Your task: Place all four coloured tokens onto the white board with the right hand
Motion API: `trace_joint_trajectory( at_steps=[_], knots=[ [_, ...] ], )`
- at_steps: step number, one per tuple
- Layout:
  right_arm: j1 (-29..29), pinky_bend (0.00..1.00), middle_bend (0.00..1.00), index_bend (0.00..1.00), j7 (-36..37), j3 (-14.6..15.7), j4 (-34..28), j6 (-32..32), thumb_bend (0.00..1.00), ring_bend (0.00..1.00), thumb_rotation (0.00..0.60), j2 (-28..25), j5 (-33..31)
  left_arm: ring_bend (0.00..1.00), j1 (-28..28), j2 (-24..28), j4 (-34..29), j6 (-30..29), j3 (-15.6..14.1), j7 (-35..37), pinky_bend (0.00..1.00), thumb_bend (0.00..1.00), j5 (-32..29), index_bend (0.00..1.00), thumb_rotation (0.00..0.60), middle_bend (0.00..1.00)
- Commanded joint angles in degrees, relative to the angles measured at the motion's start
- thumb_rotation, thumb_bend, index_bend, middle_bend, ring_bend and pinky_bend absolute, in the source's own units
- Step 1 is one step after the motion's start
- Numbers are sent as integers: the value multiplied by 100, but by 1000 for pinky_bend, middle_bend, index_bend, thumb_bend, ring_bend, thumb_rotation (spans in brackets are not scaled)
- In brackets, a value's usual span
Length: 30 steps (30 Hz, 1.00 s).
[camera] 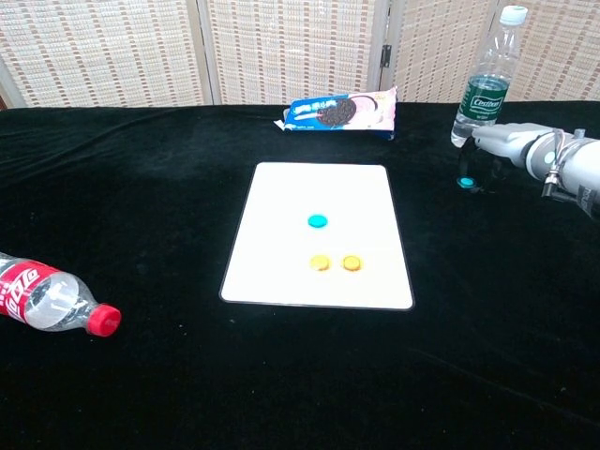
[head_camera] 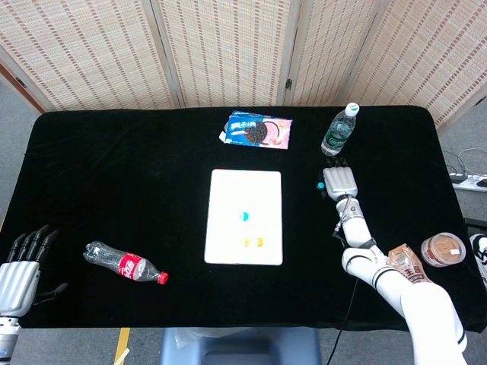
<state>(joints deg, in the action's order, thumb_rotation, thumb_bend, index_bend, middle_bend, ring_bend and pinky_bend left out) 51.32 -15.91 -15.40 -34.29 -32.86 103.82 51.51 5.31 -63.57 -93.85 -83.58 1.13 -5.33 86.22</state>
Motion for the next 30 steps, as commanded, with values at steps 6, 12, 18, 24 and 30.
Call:
trace_joint_trajectory(
  at_steps=[6,12,18,24,30],
  knots=[
    [40,0,169,518,47,-55,190,81,413,25,600,118,67,0,8,9,-5,30,-14,17,0,71,-6,0,600,0],
    [21,0,173,524,139,-70,86,-2,413,25,600,73,219,0,2,7,16,25,-14,37,0,72,-18,0,600,0],
    [-179,0,173,525,397,43,-827,-358,412,27,600,-438,674,0,2,7,31,17,-11,74,0,72,-15,0,600,0],
    [-378,0,173,524,531,194,-2245,-689,412,27,600,-1114,1126,0,2,26,2,-17,-3,75,0,71,11,0,600,0],
    [-364,0,173,524,312,354,-3185,-900,413,25,600,-1341,1430,0,8,47,-42,-43,-6,53,0,71,59,0,600,0]
  ],
)
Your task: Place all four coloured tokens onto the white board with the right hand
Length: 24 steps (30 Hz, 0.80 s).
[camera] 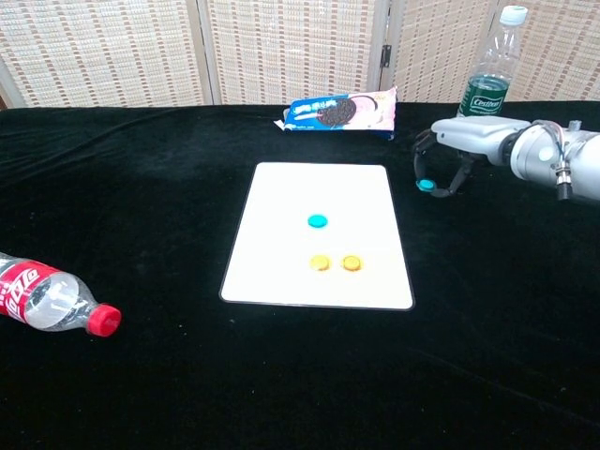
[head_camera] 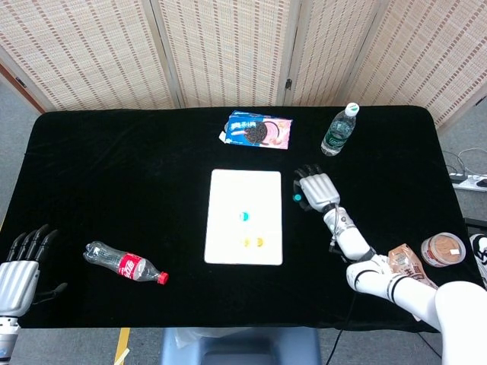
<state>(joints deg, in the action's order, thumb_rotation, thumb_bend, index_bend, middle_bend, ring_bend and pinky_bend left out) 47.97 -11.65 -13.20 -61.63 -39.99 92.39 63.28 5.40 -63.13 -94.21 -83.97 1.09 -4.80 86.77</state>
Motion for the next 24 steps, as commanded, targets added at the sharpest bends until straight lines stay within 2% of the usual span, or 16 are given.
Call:
trace_joint_trajectory(
  at_steps=[1,8,16,24],
  knots=[
    [-1,0,173,524,-183,160,-529,-207,413,25,600,-174,285,0,-5,3,-8,-9,-4,1,0,71,6,0,600,0],
    [239,0,173,524,-505,208,-664,-102,412,21,600,138,198,0,-24,0,6,-13,-20,26,0,71,-7,0,600,0],
    [488,0,173,524,-839,192,-454,-45,412,21,600,496,-16,0,-36,7,61,1,-32,131,0,71,-21,0,600,0],
    [605,0,172,524,-902,161,-316,-16,412,19,600,622,-168,0,-43,11,79,1,-33,151,0,71,-30,0,600,0]
  ],
)
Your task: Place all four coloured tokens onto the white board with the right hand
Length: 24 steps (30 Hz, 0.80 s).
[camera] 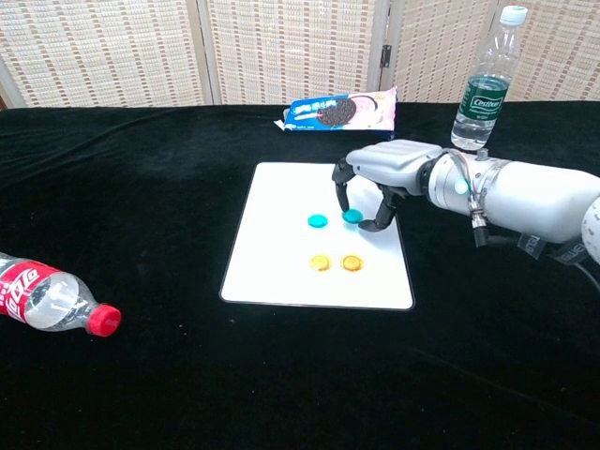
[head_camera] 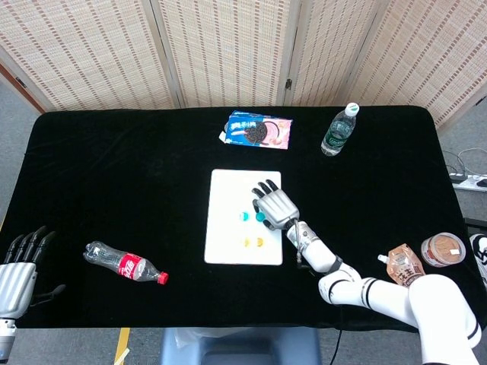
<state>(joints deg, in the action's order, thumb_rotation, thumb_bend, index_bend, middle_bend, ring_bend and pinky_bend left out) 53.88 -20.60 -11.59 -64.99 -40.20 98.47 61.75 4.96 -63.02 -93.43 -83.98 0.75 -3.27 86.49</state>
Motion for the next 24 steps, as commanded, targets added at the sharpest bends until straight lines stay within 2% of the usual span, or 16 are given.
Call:
trace_joint_trajectory(
  at_steps=[1,9,15,17,20,24],
  knots=[
    [23,0,172,523,-8,0,35,10,412,19,600,25,-25,0,1,-1,2,3,1,-5,0,71,-3,0,600,0],
    [81,0,168,472,43,21,139,38,413,16,600,92,-42,0,5,4,-11,-3,9,-26,0,72,1,0,600,0],
    [67,0,166,307,78,73,49,-15,412,16,600,14,46,0,9,5,-27,11,5,-40,0,71,1,0,600,0],
    [57,0,166,280,69,90,2,-39,413,14,600,-30,65,0,16,10,-39,11,1,-46,0,71,25,0,600,0],
    [-32,0,166,265,169,63,-191,-252,412,21,600,-159,160,0,24,18,-60,4,2,-33,0,71,52,0,600,0],
    [-389,0,166,265,284,60,-698,-870,413,28,600,-653,344,0,48,37,-59,19,21,1,0,71,52,0,600,0]
  ],
)
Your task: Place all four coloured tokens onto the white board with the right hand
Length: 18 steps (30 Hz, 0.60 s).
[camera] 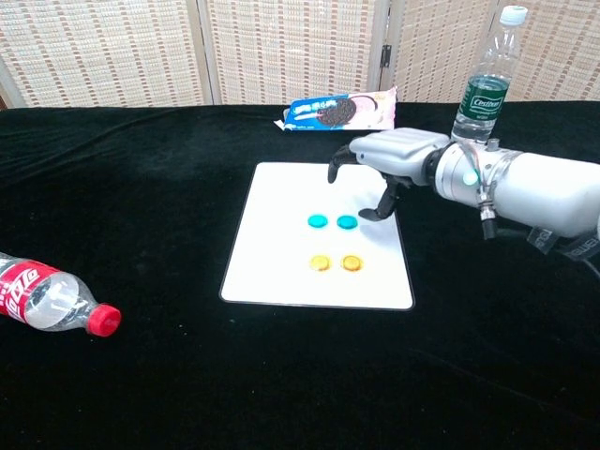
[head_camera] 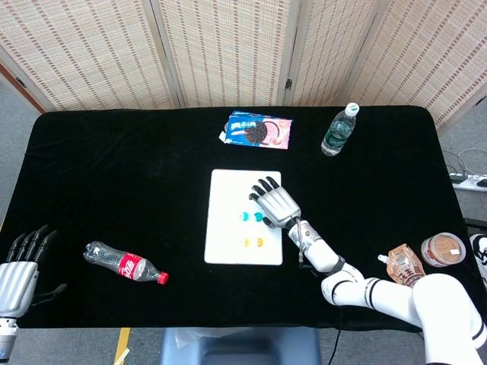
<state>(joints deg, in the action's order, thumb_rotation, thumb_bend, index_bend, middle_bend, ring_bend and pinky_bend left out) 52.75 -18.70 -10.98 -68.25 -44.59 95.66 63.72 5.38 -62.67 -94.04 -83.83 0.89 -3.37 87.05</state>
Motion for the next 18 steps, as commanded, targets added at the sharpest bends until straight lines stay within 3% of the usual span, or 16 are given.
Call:
trace_joint_trajectory(
  at_steps=[1,7,18],
  knots=[
    [-394,0,164,265,103,18,-500,-594,413,29,600,-510,172,0,10,3,1,4,12,17,0,71,-7,0,600,0],
    [-1418,0,136,262,470,308,-1375,-1783,412,22,600,-1470,454,0,61,-44,34,15,55,64,0,71,12,0,600,0],
    [-3236,0,22,63,1336,1179,-2344,-3684,412,0,600,-2883,1441,0,101,-127,-85,-57,160,-288,0,71,-62,0,600,0]
  ],
)
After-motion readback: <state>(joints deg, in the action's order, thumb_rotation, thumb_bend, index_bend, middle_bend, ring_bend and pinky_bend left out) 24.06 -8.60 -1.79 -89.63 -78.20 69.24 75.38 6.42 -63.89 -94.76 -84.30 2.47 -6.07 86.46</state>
